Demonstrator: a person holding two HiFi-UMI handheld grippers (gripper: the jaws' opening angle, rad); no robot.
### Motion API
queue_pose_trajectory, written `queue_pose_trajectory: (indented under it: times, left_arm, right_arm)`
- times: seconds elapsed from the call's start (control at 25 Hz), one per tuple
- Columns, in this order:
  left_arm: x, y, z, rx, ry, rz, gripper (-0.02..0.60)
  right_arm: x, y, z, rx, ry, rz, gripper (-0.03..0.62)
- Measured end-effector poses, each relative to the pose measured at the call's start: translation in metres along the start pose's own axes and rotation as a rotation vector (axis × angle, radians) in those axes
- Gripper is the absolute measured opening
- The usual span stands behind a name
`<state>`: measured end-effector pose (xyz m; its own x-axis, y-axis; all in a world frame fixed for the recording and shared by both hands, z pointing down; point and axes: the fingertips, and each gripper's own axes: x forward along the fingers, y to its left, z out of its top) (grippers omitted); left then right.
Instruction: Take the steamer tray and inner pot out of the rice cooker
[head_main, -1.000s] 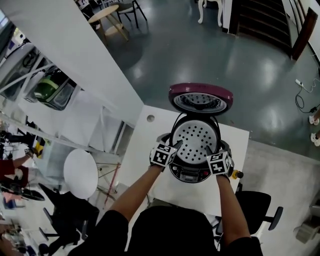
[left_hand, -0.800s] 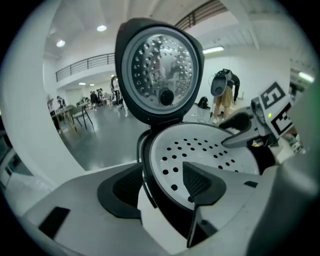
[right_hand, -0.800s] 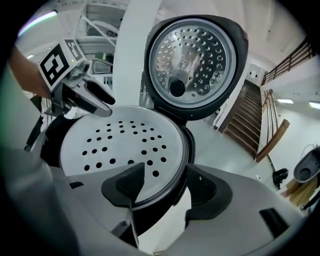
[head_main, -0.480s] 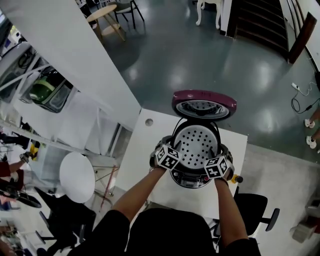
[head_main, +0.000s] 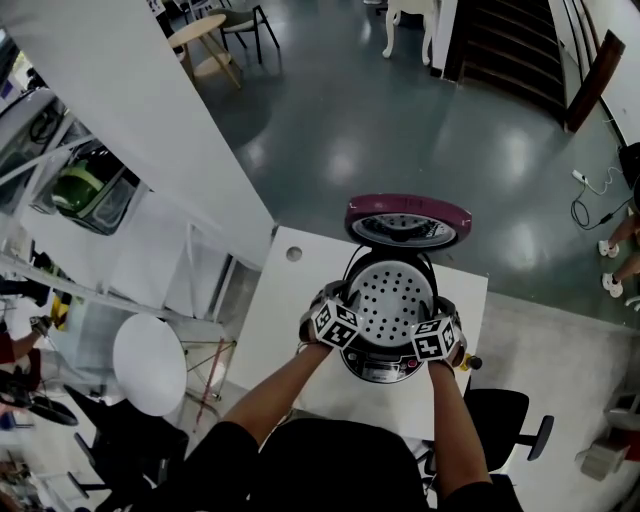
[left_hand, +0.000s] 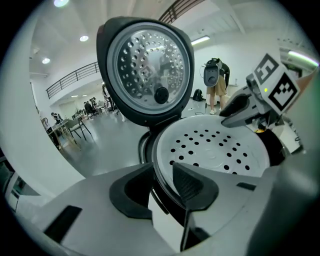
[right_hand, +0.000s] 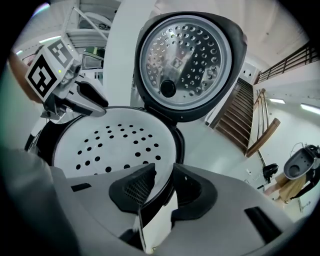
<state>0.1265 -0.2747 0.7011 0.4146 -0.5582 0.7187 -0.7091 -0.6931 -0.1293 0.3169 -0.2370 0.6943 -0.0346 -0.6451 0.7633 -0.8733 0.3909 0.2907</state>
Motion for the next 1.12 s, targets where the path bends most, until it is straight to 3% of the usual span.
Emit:
queue_pose_trajectory:
  times: [0.16,0.32,0.6,0.92,1.12]
  left_arm:
    - [0.001,0.001,0.003,-0.013,-0.011,-0.015,0.118]
    - [0.007,0.004,0.015,-0.004,-0.037,-0.030,0.162]
    - [0.025,0.009,0.031,0.017,-0.044,-0.063,0.179]
    - [0.041,0.004,0.049,0.057,-0.074,-0.093,0.164]
    - [0.048,0.005,0.056,0.081,-0.074,-0.106,0.104]
  right_arm:
    - [-0.004,-0.008,0.011,0.040,-0.018,-0.031,0.077]
    - [-0.007,-0.011,0.016,0.046,-0.042,-0.042,0.064]
    - [-0.020,-0.019,0.043,0.074,-0.182,-0.073,0.043]
    - [-0.030,-0.020,0.056,0.066,-0.272,-0.067,0.032]
    - [-0.038,-0.022,0.063,0.103,-0.316,-0.052,0.028]
